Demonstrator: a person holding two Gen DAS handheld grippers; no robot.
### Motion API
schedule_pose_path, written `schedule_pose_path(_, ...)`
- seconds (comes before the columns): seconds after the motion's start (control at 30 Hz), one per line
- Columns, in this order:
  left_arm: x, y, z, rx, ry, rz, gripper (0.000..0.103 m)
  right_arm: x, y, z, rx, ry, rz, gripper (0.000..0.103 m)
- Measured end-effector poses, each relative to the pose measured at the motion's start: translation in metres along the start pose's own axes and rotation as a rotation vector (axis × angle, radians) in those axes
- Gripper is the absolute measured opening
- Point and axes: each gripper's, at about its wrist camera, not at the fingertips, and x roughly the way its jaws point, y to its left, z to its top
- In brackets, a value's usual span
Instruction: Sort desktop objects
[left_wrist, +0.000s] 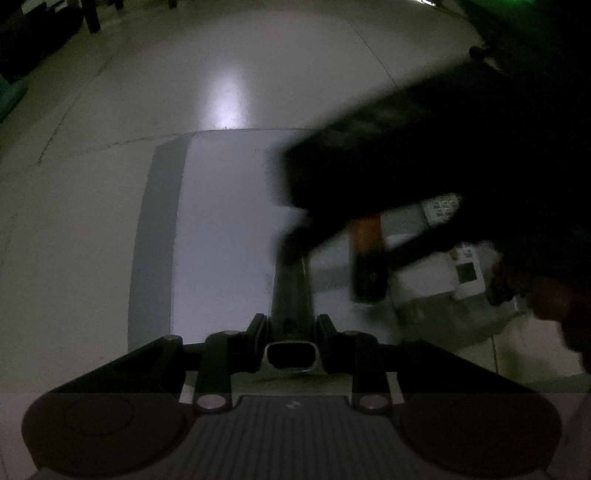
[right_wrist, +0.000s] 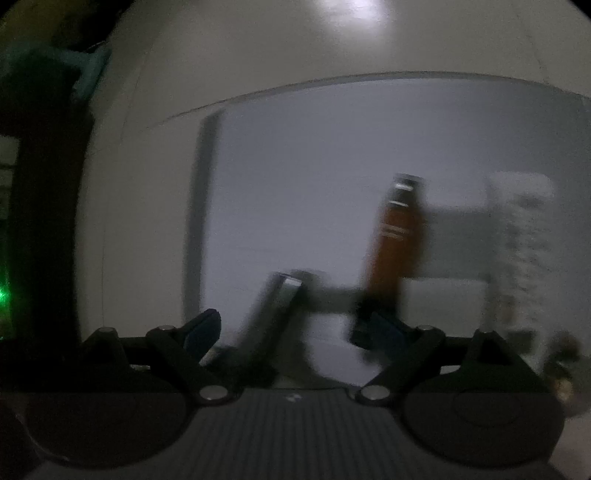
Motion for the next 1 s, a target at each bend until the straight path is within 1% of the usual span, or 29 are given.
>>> schedule_pose_path(0.03, 0.000, 0.000, -0.001, -0.001, 0.001, -0.003, 0.024, 0.003, 0.009, 0.001, -0.025, -0.005, 0.003, 0.090)
schedule_pose_path(0.1, 0.000, 0.000, -0.002, 0.003, 0.004, -0.006, 0.024, 0.013, 0.027, 0.000, -0.076, 0.020, -0.025, 0.090)
schedule_pose_path(0.13, -0.001, 0.001, -0.002, 0.001, 0.002, -0.006, 0.024, 0.018, 0.032, -0.001, -0.082, 0.030, -0.034, 0.088)
schedule_pose_path(0.2, -0.002, 0.004, -0.004, -0.016, -0.003, -0.014, 0.024, 0.024, 0.033, -0.002, -0.054, 0.019, -0.067, 0.082)
schedule_pose_path(0.27, -0.003, 0.011, -0.007, -0.046, -0.002, -0.036, 0.024, 0.027, 0.028, -0.004, -0.012, 0.006, -0.115, 0.068)
schedule_pose_path(0.3, -0.003, 0.014, -0.008, -0.068, 0.003, -0.044, 0.024, 0.031, 0.023, -0.004, 0.009, 0.024, -0.120, 0.064)
schedule_pose_path(0.4, -0.006, 0.015, -0.011, -0.064, -0.002, -0.070, 0.024, 0.046, 0.014, -0.006, 0.039, 0.075, -0.115, 0.058)
schedule_pose_path(0.43, -0.007, 0.015, -0.011, -0.069, 0.000, -0.076, 0.024, 0.048, 0.014, -0.007, 0.032, 0.068, -0.120, 0.054)
schedule_pose_path(0.47, -0.008, 0.014, -0.012, -0.064, -0.003, -0.075, 0.024, 0.049, 0.014, -0.007, 0.026, 0.060, -0.124, 0.046)
schedule_pose_path(0.57, -0.013, 0.010, -0.014, -0.031, -0.020, -0.059, 0.024, 0.044, 0.016, -0.009, 0.032, 0.033, -0.106, 0.045)
schedule_pose_path(0.63, -0.019, 0.010, -0.016, -0.032, -0.031, -0.059, 0.024, 0.037, 0.021, -0.013, 0.004, 0.011, -0.108, 0.044)
schedule_pose_path(0.7, -0.028, 0.008, -0.017, -0.030, -0.040, -0.057, 0.024, 0.026, 0.024, -0.017, 0.003, -0.012, -0.098, 0.044)
schedule_pose_path(0.9, -0.071, 0.001, -0.023, -0.005, -0.099, -0.057, 0.024, -0.017, 0.024, -0.031, 0.027, -0.058, -0.011, 0.042)
schedule_pose_path(1.0, -0.096, -0.007, -0.026, 0.004, -0.108, -0.067, 0.024, -0.045, 0.030, -0.041, 0.012, -0.078, 0.008, 0.042)
